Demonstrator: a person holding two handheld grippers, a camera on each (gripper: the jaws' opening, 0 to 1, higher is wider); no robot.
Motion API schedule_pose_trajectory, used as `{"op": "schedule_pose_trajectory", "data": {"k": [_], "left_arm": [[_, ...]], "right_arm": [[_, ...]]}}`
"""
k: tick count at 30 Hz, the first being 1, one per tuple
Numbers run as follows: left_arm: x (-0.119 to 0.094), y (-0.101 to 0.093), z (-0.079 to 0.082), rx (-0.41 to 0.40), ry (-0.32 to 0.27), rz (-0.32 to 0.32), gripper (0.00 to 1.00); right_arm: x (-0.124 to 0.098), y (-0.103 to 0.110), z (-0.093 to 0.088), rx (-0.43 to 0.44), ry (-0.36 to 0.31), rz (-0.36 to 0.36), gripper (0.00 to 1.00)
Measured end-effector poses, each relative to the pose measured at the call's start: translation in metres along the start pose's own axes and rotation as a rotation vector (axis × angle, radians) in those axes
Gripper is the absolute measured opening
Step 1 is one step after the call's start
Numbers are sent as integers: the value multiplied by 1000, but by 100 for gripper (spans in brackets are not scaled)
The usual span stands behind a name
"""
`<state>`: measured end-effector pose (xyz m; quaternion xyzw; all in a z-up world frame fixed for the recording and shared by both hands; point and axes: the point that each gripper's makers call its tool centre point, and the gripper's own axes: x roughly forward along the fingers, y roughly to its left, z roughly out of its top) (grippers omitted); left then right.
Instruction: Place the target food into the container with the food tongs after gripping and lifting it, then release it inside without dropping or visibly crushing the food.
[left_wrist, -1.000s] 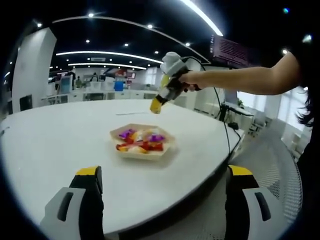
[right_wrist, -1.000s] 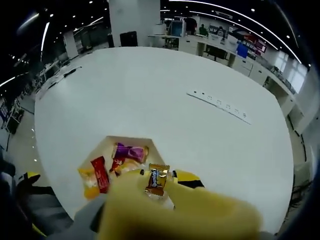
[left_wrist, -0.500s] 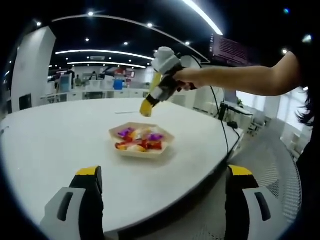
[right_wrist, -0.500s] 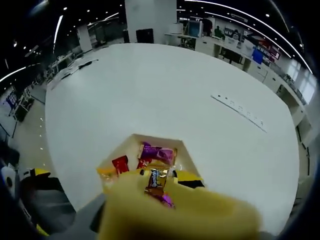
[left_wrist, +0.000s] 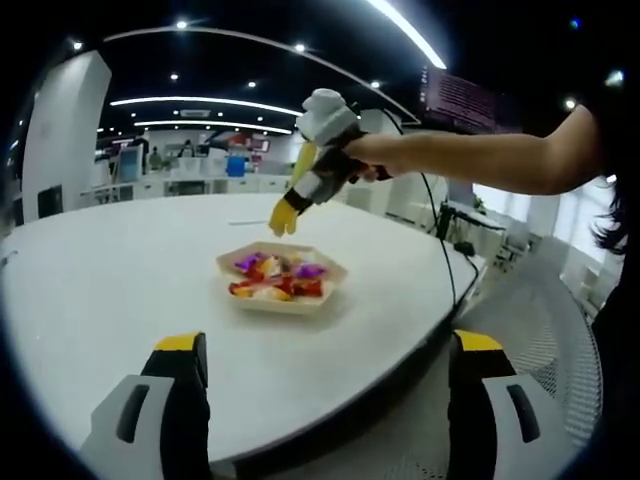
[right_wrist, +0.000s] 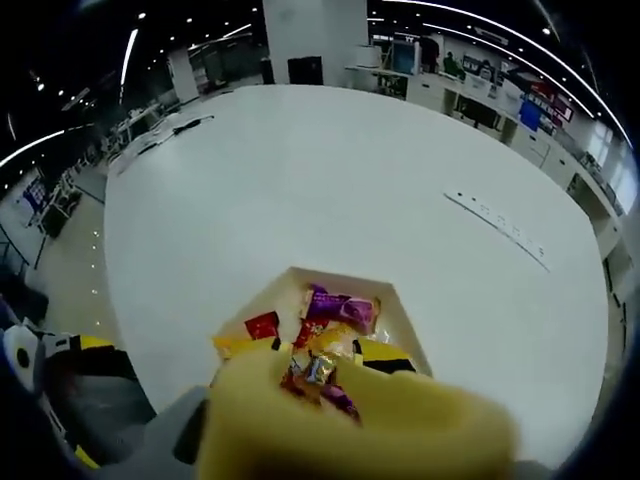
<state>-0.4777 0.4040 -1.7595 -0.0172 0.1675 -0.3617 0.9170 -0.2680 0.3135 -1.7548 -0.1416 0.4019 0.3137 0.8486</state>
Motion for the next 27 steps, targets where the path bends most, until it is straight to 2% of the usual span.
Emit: {"op": "schedule_pose_trajectory", "data": {"k": [1, 9, 17, 22, 27], "left_arm": [[0, 0, 0, 2, -1, 2, 96], [0, 0, -1, 0, 3, 2, 97], [0, 1, -3, -10, 13, 5, 97], [1, 1, -5, -9, 31, 2, 97], [2, -1, -7, 13, 57, -13, 96]], "right_arm": [[0, 0, -3, 13, 15, 7, 29], [-1, -4, -11, 42, 8, 23, 30], [-4, -10, -27, 32, -1, 26, 31], [-14, -11, -36, 59, -38, 51, 31], [-32, -2, -36, 116, -142, 131, 31]]}}
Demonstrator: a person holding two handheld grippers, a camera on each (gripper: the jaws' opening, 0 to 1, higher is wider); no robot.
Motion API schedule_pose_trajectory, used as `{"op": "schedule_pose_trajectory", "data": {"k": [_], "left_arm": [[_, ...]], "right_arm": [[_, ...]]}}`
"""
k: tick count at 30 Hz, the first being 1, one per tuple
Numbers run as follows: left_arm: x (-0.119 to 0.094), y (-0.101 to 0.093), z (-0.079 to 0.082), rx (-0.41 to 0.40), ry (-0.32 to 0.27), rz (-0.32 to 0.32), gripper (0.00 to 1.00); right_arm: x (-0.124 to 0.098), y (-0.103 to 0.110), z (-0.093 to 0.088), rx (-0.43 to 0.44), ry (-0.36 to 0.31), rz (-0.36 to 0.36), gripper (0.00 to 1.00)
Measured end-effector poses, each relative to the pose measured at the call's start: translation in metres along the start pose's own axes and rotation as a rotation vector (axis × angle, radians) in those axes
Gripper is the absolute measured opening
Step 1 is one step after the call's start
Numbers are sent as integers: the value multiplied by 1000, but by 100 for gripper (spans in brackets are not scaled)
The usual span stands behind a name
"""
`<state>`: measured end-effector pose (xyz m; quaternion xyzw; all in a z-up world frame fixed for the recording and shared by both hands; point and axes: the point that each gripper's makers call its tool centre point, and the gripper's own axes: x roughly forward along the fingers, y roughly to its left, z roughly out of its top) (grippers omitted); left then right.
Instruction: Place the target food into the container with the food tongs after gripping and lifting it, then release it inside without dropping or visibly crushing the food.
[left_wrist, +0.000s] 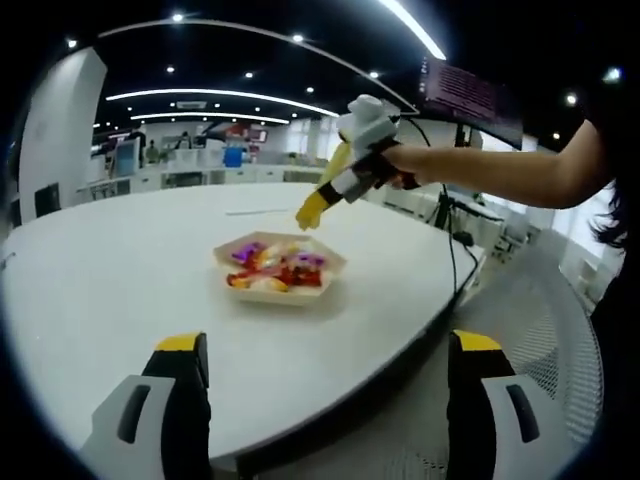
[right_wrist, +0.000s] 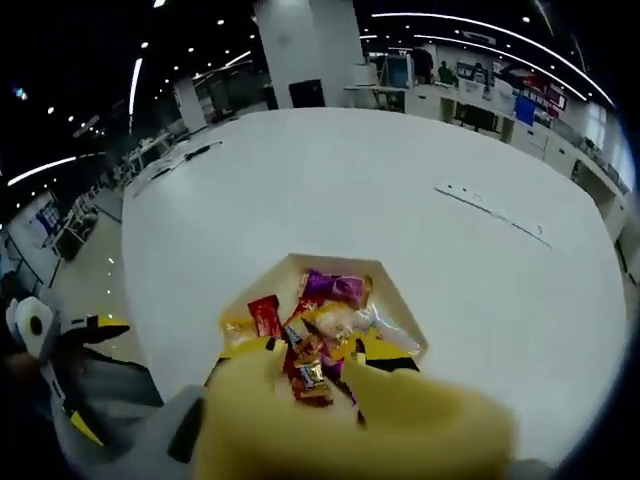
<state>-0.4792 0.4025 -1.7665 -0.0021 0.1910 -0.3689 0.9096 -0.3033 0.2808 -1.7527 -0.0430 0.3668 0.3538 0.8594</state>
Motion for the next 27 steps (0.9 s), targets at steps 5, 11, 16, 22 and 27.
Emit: {"op": "schedule_pose_trajectory", "data": {"k": [5, 11, 16, 22, 27], "left_arm": [[0, -1, -5, -7, 30, -12, 94], [4, -2, -8, -9, 79, -29, 92], [6, -7, -14, -5, 134, -66, 90], [16, -14, 0, 16, 148, -99, 89], [26, -25, 27, 53, 128, -141, 85]], "right_arm": [[-20, 4, -9, 11, -61, 38, 32], [-36, 11, -23, 81, -122, 92, 32], [-45, 14, -35, 131, -219, 148, 31], [-62, 21, -42, 219, -281, 203, 32], [-78, 33, -40, 258, -337, 278, 32]]}}
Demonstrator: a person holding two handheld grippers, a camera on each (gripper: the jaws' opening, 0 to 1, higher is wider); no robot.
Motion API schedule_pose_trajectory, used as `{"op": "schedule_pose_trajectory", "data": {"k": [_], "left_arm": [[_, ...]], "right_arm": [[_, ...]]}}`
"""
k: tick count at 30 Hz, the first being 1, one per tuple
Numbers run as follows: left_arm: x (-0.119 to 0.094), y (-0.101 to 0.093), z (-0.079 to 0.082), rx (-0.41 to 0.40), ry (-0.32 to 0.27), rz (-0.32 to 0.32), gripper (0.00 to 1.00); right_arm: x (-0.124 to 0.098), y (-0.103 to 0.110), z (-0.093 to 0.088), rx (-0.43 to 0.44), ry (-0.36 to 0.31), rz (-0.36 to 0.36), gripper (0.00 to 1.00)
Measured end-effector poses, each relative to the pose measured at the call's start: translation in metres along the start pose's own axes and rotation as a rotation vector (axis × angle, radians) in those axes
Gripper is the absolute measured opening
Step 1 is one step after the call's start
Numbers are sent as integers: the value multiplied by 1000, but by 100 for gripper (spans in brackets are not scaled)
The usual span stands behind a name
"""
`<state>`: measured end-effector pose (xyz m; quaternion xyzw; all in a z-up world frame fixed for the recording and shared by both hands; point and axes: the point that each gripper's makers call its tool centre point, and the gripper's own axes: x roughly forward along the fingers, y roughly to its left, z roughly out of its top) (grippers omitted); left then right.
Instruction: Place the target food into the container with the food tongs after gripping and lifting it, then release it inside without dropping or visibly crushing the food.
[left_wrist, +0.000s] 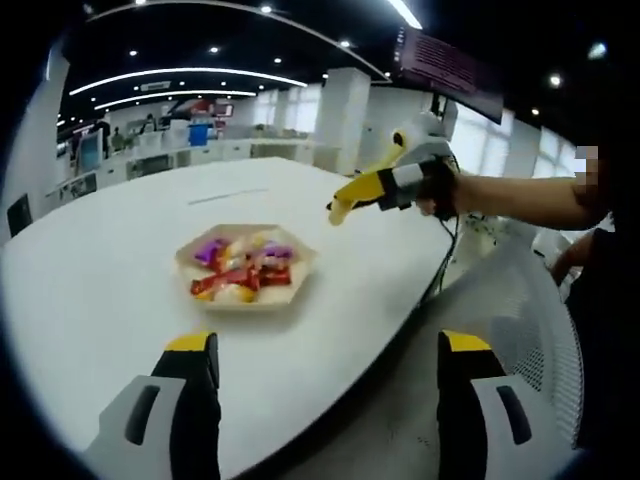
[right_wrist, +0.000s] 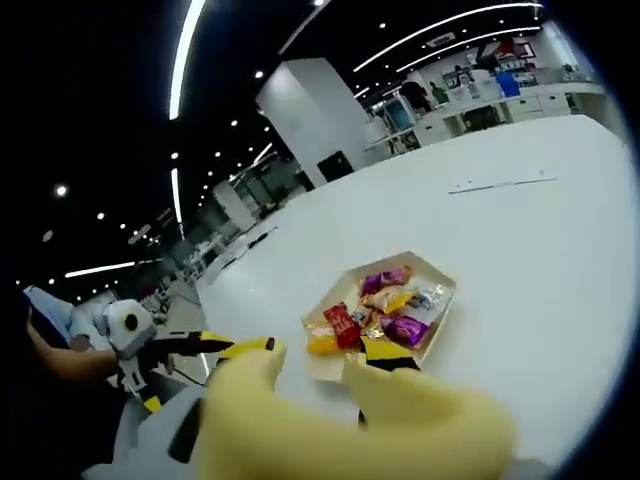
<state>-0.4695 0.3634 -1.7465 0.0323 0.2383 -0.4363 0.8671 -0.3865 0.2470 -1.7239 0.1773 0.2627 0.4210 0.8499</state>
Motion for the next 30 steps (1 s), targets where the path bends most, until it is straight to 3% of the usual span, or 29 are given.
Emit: {"op": "schedule_pose_trajectory", "data": {"k": [4, 9, 13, 18, 21, 24, 27, 30], "left_arm": [[11, -12, 20, 3, -44, -39, 83], [22, -41, 33, 18, -46, -143, 65], [28, -54, 36, 26, -33, -175, 58], [26, -69, 58, -73, -95, -264, 42], [22, -71, 81, -148, -166, -303, 39], [15, -73, 107, -274, -252, -371, 35], [10, -82, 121, -329, -289, -441, 19], [10, -88, 127, -330, -304, -471, 7]], "right_arm": [[-5, 8, -3, 24, -15, 56, 32], [-11, 27, -6, 71, -56, 161, 32], [-15, 40, -8, 110, -80, 242, 32], [-25, 56, -2, 138, -107, 332, 32], [-30, 68, 2, 151, -118, 392, 32], [-40, 89, 10, 149, -141, 494, 32], [-45, 104, 15, 152, -153, 558, 32], [-47, 111, 18, 145, -165, 585, 32]]}}
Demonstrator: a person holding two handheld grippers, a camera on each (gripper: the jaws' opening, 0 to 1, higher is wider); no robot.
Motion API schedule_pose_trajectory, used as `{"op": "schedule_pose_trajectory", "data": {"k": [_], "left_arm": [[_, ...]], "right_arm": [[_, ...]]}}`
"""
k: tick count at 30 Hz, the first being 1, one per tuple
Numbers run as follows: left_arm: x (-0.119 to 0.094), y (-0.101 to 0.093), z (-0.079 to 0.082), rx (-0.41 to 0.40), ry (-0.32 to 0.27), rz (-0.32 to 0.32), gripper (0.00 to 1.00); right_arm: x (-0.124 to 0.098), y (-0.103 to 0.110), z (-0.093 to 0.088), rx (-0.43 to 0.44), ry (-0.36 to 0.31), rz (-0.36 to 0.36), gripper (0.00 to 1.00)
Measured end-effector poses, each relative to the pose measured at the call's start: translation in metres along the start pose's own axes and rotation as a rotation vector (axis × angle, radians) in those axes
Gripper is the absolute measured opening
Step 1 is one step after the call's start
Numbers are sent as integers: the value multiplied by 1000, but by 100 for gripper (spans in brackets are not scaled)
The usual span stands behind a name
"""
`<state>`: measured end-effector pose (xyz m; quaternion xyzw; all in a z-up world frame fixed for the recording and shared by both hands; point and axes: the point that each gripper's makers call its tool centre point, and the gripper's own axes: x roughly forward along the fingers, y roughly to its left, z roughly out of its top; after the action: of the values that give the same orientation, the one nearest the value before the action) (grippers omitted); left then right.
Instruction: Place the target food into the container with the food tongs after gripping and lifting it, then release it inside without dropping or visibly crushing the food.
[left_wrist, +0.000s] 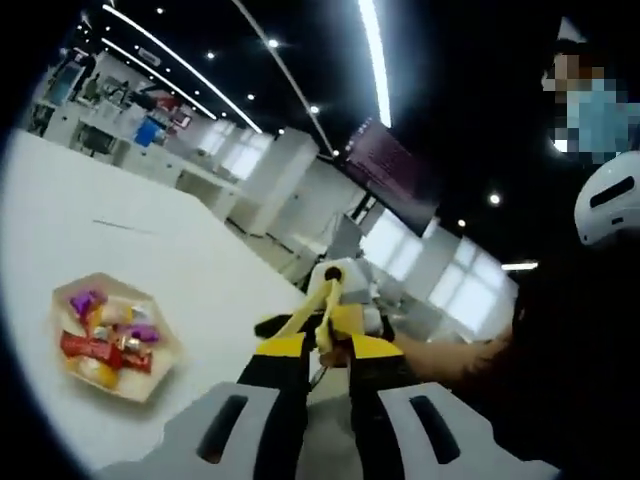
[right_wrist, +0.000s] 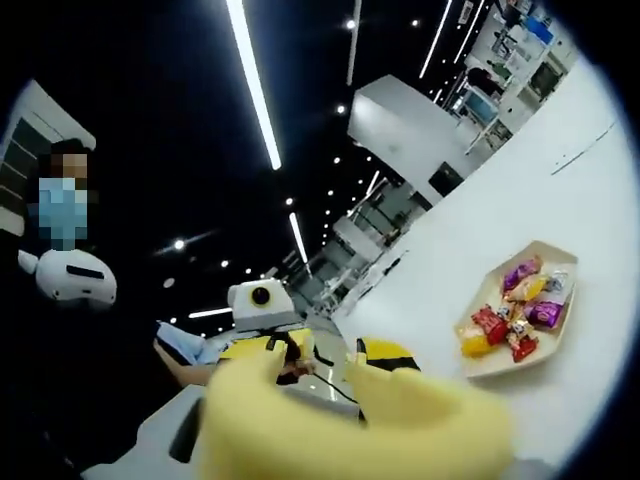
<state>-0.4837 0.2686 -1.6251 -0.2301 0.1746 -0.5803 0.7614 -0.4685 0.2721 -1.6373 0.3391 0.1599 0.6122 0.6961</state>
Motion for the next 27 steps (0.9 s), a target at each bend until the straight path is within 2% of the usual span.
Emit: {"op": "schedule_pose_trajectory", "data": {"k": [3, 6, 12, 16, 18, 20, 21, 23, 24, 27], "left_arm": [[3, -2, -4, 4, 21, -8, 5], [2, -9, -5, 6, 26, -37, 1], [-1, -15, 1, -19, -1, -63, 1], [0, -16, 2, -7, 8, -65, 1], [0, -17, 3, 56, 9, -58, 0], [-2, -16, -5, 101, 75, -39, 0], [-4, -12, -1, 185, 66, -18, 0], [-7, -12, -5, 197, 102, -4, 0], [-9, -10, -3, 226, 102, 8, 0], [-16, -10, -1, 235, 100, 11, 0]], "right_arm": [[2, 10, 5, 20, -30, 52, 32], [5, 9, 2, 14, -12, 51, 32], [4, 15, 2, 30, -22, 87, 32], [4, 17, 2, 24, -21, 93, 32], [4, 18, 3, 7, -23, 92, 32], [2, 17, 3, 12, -20, 84, 32], [-1, 13, 0, 32, 5, 69, 32], [-6, 7, -1, 33, 7, 34, 32], [-10, 5, -1, 44, 4, 23, 31], [-21, 2, 3, 76, -14, 0, 28]]}}
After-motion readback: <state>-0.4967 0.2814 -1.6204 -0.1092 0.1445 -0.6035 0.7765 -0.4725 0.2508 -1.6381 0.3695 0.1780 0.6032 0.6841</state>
